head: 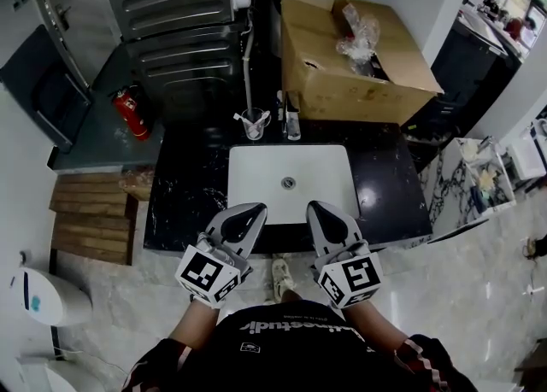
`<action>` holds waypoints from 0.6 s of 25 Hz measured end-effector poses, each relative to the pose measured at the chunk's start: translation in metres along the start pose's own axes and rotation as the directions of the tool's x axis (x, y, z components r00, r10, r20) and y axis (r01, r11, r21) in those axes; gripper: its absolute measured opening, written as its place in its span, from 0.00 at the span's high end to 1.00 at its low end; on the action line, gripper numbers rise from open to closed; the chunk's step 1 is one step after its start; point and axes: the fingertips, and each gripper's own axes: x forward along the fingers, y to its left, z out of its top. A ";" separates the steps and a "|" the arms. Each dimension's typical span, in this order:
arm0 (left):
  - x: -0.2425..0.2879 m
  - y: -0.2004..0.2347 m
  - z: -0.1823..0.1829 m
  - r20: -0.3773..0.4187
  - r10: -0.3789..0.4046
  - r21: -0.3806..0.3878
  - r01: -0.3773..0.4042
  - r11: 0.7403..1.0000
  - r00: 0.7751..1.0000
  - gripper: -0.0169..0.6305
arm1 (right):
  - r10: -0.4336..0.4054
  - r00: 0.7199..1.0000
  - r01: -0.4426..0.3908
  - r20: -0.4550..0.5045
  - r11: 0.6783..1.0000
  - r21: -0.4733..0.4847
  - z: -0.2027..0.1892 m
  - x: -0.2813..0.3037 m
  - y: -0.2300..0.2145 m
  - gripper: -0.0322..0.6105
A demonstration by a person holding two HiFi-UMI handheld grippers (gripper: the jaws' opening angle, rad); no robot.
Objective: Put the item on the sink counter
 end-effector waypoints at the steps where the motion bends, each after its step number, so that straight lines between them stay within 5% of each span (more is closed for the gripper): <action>1: -0.001 0.001 0.000 0.002 0.001 -0.001 -0.001 1.000 1.000 0.95 | 0.004 1.000 -0.003 0.001 1.000 -0.003 0.001 0.000 0.001 0.89; 15: -0.014 0.001 0.006 0.019 0.016 -0.003 -0.016 1.000 1.000 0.95 | 0.000 1.000 0.000 -0.003 1.000 -0.005 0.002 -0.005 0.010 0.89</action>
